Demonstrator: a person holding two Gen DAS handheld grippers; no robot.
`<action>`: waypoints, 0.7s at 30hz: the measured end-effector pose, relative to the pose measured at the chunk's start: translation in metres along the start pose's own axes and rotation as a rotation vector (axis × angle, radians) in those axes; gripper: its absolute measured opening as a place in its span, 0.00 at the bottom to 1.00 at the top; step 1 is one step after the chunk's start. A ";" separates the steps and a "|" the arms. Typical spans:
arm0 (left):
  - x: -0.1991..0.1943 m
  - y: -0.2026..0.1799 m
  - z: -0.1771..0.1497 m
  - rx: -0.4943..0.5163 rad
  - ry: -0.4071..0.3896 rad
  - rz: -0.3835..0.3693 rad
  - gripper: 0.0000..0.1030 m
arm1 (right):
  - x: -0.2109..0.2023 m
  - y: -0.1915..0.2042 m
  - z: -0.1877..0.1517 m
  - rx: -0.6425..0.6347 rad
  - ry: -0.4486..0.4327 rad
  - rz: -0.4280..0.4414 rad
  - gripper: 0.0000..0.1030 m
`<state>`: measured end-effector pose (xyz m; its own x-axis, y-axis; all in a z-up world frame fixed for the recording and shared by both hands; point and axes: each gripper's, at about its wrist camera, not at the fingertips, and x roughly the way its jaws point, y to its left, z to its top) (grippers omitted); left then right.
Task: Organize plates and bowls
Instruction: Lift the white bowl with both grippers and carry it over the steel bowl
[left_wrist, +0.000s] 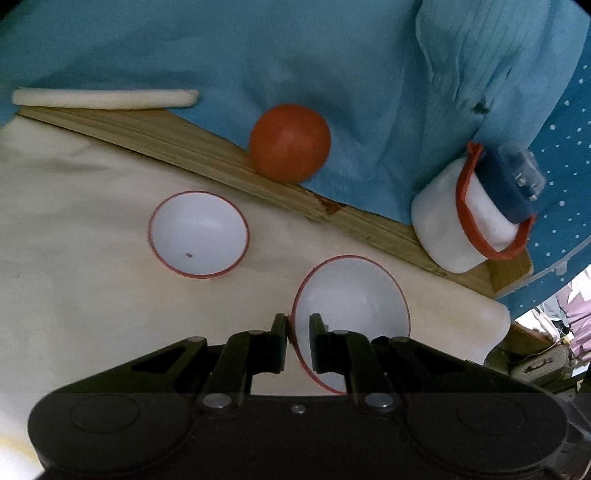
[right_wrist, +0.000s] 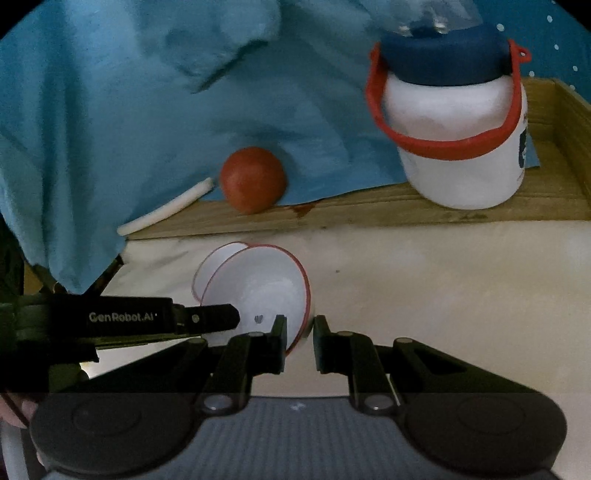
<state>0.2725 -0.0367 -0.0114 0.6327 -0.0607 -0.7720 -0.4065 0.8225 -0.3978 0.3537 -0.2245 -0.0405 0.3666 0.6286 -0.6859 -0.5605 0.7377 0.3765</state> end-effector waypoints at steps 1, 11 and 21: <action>-0.003 0.001 -0.001 0.000 -0.003 -0.001 0.12 | -0.002 0.003 -0.002 -0.003 -0.002 0.002 0.16; -0.041 0.031 -0.011 -0.012 -0.026 0.006 0.12 | -0.009 0.049 -0.020 -0.063 0.003 0.017 0.17; -0.075 0.069 -0.024 -0.046 -0.041 0.019 0.12 | -0.009 0.092 -0.038 -0.137 0.039 0.062 0.17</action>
<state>0.1812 0.0107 0.0074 0.6506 -0.0218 -0.7591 -0.4480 0.7961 -0.4069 0.2705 -0.1719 -0.0236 0.3009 0.6598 -0.6886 -0.6781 0.6557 0.3320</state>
